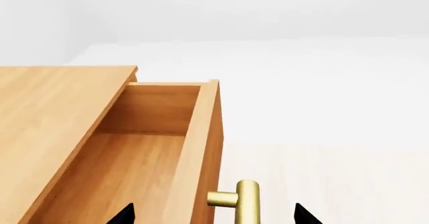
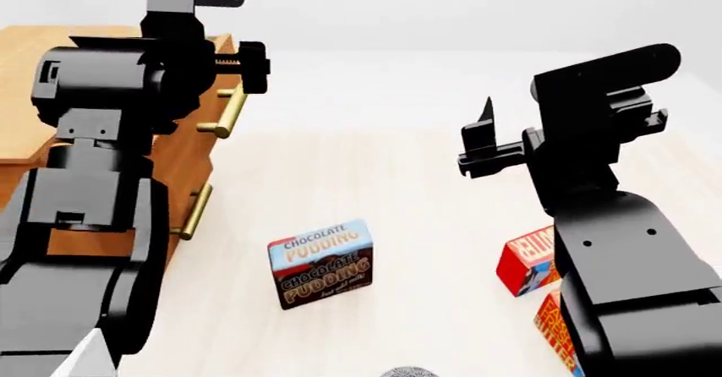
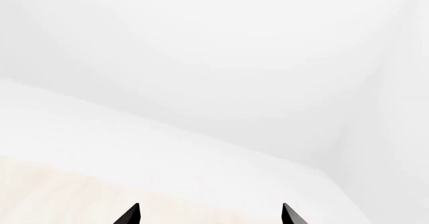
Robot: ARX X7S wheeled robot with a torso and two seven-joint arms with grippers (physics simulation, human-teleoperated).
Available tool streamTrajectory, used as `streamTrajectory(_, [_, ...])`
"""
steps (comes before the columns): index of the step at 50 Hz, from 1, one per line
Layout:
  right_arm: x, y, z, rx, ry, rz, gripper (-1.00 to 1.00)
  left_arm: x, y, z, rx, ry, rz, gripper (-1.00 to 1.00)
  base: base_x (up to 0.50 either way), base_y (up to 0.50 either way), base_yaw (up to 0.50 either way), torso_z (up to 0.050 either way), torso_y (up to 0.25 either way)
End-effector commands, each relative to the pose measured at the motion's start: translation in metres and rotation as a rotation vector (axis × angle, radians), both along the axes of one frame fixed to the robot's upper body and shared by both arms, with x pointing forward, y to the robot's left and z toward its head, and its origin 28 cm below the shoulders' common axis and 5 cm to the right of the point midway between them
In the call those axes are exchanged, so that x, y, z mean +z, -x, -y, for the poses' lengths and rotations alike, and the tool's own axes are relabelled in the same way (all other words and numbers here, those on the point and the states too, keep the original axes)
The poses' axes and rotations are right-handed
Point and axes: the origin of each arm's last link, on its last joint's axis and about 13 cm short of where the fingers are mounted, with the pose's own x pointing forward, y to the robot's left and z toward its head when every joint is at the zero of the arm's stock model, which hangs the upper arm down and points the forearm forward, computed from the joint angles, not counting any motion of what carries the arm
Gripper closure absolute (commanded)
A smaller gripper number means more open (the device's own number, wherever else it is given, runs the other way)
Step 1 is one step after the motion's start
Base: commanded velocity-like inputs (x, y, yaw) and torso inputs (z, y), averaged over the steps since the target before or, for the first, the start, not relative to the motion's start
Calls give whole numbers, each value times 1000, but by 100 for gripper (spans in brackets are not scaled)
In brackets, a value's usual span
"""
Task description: Put the bowl in the top drawer of the cabinet.
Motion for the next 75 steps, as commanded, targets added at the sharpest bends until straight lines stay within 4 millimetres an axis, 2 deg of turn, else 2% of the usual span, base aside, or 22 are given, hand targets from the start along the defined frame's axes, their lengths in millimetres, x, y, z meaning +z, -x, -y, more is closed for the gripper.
streamTrajectory(1, [-3,-2,0,1,-2,-10,-100,-13,-6,0,-3,20,-49,-100,0,0,0,0,0])
streamTrajectory(27, [-11,-4,3,8,-1,-33,-100,-33,-14,3,-3,50,-115,-100,0,0,0,0,0])
streamTrajectory(35, [-12,-5,3,7,-1,-36,-100,-31,-12,7,-32,102,-118,-100,0,0,0,0,0])
streamTrajectory(57, [-13,-4,3,15,-9,-43,-100,-23,7,32,-162,160,-110,-100,0,0,0,0,0])
streamTrajectory(75, [-20,1,9,18,-19,-53,-100,-34,3,55,-219,160,-131,-100,0,0,0,0,0])
